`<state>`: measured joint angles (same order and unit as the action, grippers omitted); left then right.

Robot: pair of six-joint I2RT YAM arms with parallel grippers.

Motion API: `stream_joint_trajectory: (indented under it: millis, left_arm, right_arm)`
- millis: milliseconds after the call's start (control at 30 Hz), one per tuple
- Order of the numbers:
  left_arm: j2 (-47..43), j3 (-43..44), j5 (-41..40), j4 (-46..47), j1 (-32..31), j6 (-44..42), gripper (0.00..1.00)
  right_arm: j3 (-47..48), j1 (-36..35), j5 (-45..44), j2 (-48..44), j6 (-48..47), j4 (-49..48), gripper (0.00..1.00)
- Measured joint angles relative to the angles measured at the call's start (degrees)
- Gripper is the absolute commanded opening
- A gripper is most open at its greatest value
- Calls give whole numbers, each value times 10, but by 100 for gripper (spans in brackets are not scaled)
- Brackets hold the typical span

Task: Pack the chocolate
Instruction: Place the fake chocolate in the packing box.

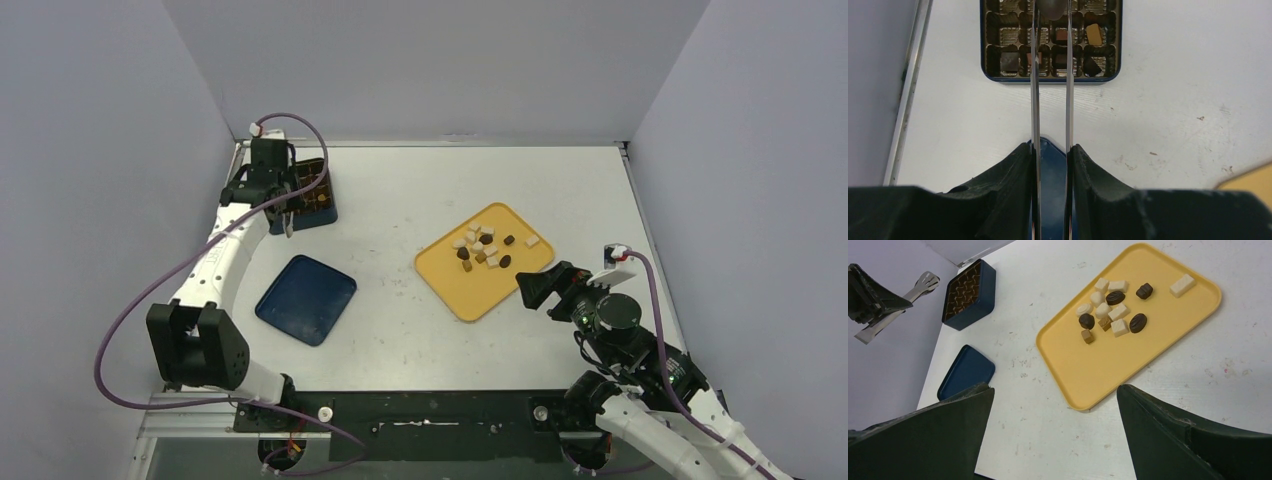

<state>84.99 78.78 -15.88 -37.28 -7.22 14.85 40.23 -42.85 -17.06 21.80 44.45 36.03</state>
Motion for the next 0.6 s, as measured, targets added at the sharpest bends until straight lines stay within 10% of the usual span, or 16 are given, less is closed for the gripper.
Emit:
stream_joint_trajectory:
  millis: [600]
  left_arm:
    - [83, 0, 26, 9, 59, 10, 26]
  right_arm:
    - [0, 0, 2, -2, 0, 0, 100]
